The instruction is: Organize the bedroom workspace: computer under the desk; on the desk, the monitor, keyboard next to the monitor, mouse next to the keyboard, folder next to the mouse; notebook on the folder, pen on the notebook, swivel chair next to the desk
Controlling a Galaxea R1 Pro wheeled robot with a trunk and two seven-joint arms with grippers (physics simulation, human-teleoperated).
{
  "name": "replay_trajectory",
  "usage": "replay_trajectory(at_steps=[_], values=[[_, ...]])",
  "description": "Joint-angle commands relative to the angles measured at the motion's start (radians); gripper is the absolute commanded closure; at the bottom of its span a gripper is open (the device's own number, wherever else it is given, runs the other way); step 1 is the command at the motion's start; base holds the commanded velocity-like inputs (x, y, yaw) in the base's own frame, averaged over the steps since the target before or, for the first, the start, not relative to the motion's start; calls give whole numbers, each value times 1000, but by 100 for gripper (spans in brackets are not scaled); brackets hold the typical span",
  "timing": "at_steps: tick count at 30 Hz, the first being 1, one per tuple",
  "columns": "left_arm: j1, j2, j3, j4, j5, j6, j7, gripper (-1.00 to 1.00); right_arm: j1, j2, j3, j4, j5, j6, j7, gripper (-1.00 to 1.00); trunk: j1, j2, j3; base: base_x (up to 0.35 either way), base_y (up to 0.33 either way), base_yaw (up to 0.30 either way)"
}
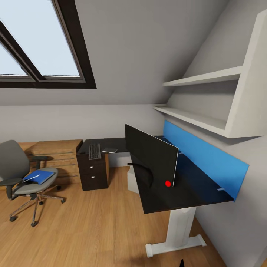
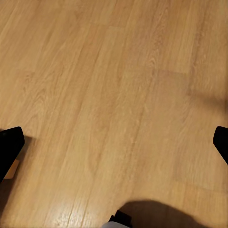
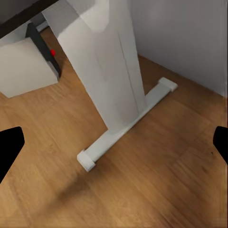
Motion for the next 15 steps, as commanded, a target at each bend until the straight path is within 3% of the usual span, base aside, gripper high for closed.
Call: replay_trajectory(at_steps=[1,7,8,15], values=[[0,2,-7,-1,10,-7,6,-100,0,-9,11,-5,-6,-2,-1,-100,0,-1,0,0,0,0],[0,2,-7,-1,10,-7,6,-100,-3,-74,11,-62,-6,3,-9,-100,0,-1,0,0,0,0],[0,2,-7,-1,11,-7,6,-100,-6,-102,11,-86,-6,8,-13,-100,0,-1,0,0,0,0],[0,2,-7,-1,11,-7,6,-100,-37,-212,10,-189,-6,96,-43,-100,0,-1,0,0,0,0]])
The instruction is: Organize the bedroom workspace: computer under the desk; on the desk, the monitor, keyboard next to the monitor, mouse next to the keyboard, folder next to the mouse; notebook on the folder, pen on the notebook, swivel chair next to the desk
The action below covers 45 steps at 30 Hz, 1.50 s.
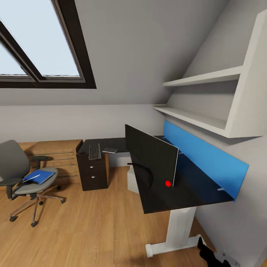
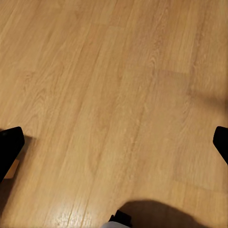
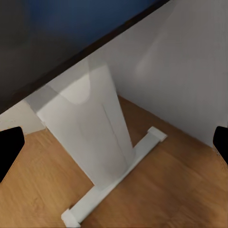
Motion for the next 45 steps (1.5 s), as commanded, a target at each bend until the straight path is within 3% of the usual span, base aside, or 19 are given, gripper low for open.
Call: replay_trajectory(at_steps=[1,2,5,10,12,16,21,25,29,30,31,35,36,40,45], values=[[0,1,-7,-1,11,-7,6,-100,-9,-17,9,-20,-6,21,-14,-100,0,-1,0,0,0,0],[0,2,-7,-1,11,-7,6,-100,-28,-50,8,-58,-6,72,-32,-100,0,-1,0,0,0,0],[0,2,-6,0,11,-7,6,-100,-58,-96,8,-113,-7,164,-56,-100,0,-1,0,0,0,0],[0,2,-5,0,13,-7,6,-100,-146,-157,8,-188,-5,315,-89,-100,0,-1,0,0,0,0],[0,2,-5,0,13,-7,6,-100,-185,-168,8,-197,-3,342,-105,-100,0,-1,0,0,0,0],[0,2,-5,0,13,-8,6,-100,-266,-180,8,-199,15,386,-142,-100,0,-1,0,0,0,0],[0,2,-5,0,13,-9,6,-100,-379,-186,8,-183,108,494,-173,-100,0,-1,0,14,0,0],[0,2,-5,0,12,-28,6,-100,-435,-185,6,-170,148,585,-182,-100,0,-1,0,179,0,0],[0,3,-5,3,13,-48,6,-100,-451,-183,-1,-167,144,656,-182,-100,0,-1,0,284,0,0],[0,3,-5,6,12,-52,6,-100,-453,-182,-6,-167,131,693,-181,-100,0,-1,0,268,0,0],[0,3,-5,12,12,-56,6,-100,-457,-181,-16,-166,103,777,-179,-100,0,-1,0,98,0,0],[0,3,-5,13,12,-58,6,-100,-458,-186,-23,-166,94,795,-177,-100,0,-1,0,60,0,0],[0,3,-5,13,12,-59,6,-100,-458,-201,-54,-166,78,803,-137,-100,0,-1,0,236,0,0],[0,2,-5,14,12,-60,6,-100,-458,-207,-63,-163,76,803,-61,-100,0,-1,0,271,0,0],[0,2,-6,14,10,-60,6,-100,-457,-206,-64,-161,76,802,-43,-100,0,-1,0,240,0,0]])
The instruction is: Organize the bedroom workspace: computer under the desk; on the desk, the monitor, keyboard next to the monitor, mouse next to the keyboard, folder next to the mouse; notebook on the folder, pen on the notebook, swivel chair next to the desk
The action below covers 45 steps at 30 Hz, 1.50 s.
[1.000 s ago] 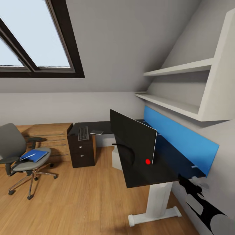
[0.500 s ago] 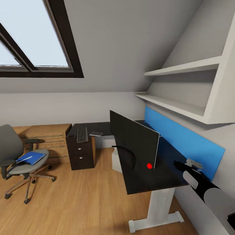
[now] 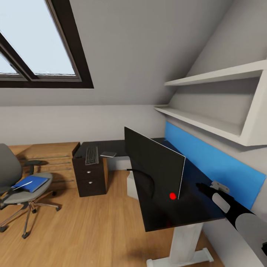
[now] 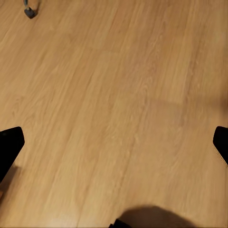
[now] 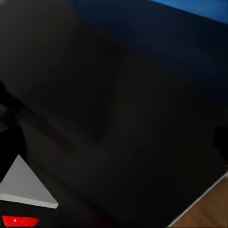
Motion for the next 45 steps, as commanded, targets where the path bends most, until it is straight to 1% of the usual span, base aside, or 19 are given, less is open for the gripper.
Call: replay_trajectory(at_steps=[1,4,5,8,14,25,29,31,39,45], values=[[0,2,-7,-1,10,-6,6,-100,0,-1,8,-2,-7,2,-7,-100,1,0,0,306,0,0],[0,2,-7,-1,10,-6,6,-100,0,0,8,0,-7,-10,-7,-100,1,0,0,312,0,0],[0,3,-6,-1,10,-6,6,-100,0,0,9,1,-7,-29,-7,-100,1,0,0,290,0,0],[0,2,-6,-1,10,-5,6,-100,0,0,9,1,-7,-35,-7,-100,1,0,0,243,0,0],[0,3,-6,-1,12,-5,7,-100,0,1,9,0,-7,-41,-8,-100,1,0,0,48,0,33],[0,3,-6,-1,13,-5,7,-100,0,5,14,0,-1,-59,-7,-100,1,0,0,5,0,221],[0,3,-6,-1,13,-5,7,-100,0,5,15,0,39,-61,-6,-100,1,0,0,0,0,252],[0,4,-6,-1,13,-5,8,-100,0,5,15,0,52,-61,-5,-100,1,0,0,0,0,106],[0,8,-4,-1,13,-6,12,-100,0,6,16,-1,61,-62,-3,-100,1,0,0,0,0,20],[0,9,-3,-1,13,-6,13,-100,1,20,22,-3,63,-71,-3,-100,1,0,0,0,0,196]])
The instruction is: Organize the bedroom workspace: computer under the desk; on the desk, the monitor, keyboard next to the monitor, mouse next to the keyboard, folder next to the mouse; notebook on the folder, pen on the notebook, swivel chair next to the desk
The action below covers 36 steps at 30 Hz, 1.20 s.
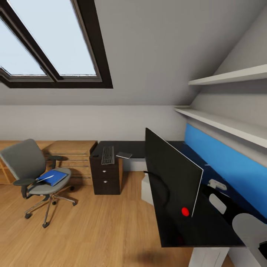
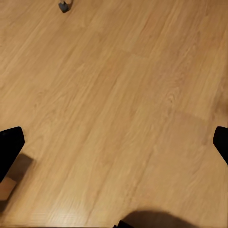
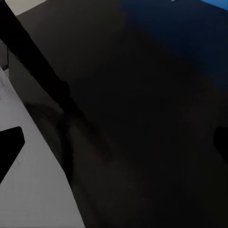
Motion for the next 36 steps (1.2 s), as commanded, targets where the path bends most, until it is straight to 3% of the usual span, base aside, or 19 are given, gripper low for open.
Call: replay_trajectory(at_steps=[1,36], values=[[0,1,-7,-1,11,-7,6,-100,1,-1,8,-3,-7,0,-8,-100,0,0,0,0,0,253],[0,-3,-7,7,9,-11,6,-100,1,3,9,-2,-7,-30,-8,-100,0,0,0,0,0,272]])
